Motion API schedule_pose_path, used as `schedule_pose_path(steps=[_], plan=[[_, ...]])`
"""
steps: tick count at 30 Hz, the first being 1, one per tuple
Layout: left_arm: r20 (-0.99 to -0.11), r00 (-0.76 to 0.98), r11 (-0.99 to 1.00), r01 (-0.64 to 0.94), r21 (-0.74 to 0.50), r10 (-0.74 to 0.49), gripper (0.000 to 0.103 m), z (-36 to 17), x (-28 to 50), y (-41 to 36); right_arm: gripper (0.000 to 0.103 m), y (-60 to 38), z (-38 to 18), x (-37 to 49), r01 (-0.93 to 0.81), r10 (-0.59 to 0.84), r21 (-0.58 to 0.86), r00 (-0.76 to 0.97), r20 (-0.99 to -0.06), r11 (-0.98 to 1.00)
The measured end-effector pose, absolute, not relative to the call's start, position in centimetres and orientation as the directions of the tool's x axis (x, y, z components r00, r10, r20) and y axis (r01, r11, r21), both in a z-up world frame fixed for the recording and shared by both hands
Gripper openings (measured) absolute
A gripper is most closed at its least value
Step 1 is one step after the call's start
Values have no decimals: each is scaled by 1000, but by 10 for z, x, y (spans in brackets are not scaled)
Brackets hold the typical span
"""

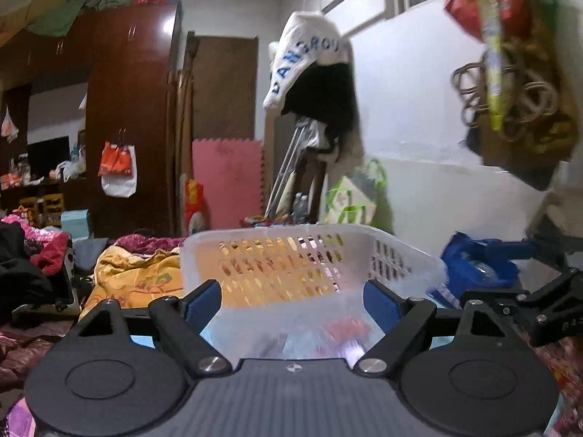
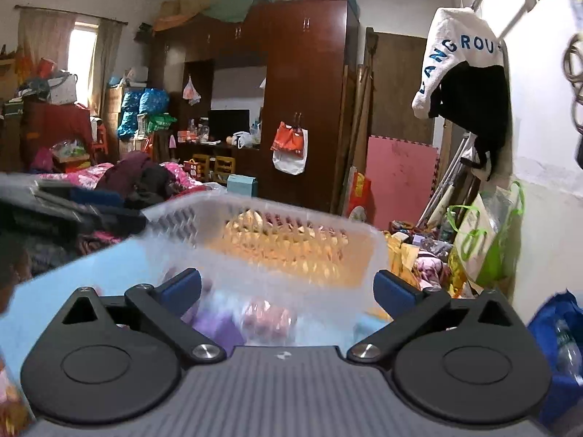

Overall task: Organize objects
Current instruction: 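Grasp the purple box with the left tool while the right tool grasps the pink-wrapped box, then release both boxes into the white basket, then grasp the dark red box with the left tool while the right tool grasps the wrapped roll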

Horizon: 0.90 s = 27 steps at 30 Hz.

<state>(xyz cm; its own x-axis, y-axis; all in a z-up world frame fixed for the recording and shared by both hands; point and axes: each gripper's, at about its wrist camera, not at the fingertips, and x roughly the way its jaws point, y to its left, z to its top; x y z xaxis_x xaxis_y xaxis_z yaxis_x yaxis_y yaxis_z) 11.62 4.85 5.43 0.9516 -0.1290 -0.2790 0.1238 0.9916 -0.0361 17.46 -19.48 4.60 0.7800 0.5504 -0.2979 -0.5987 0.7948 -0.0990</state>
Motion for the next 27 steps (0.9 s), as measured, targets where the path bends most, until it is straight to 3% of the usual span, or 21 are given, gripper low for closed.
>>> schedule_pose_path(steps=[11, 19, 22, 24, 27], plan=[[-261, 949, 984, 172, -43, -177, 88, -14, -1, 40, 103, -224, -18, 90, -689, 678, 64, 686, -265, 722], [-287, 940, 982, 187, -21, -185, 88, -32, -22, 6, 102, -184, -30, 91, -746, 709, 14, 627, -324, 666], [-310, 931, 981, 187, -49, -193, 88, -38, -16, 8, 90, -174, -34, 101, -734, 691, 12, 633, -349, 679], [-319, 929, 982, 181, -55, -189, 88, -43, -14, 8, 74, -178, -42, 100, -735, 696, 44, 619, -363, 677], [-338, 924, 984, 173, -50, -180, 88, -50, -10, 1, 74, -191, -46, 96, -738, 707, 68, 610, -357, 671]])
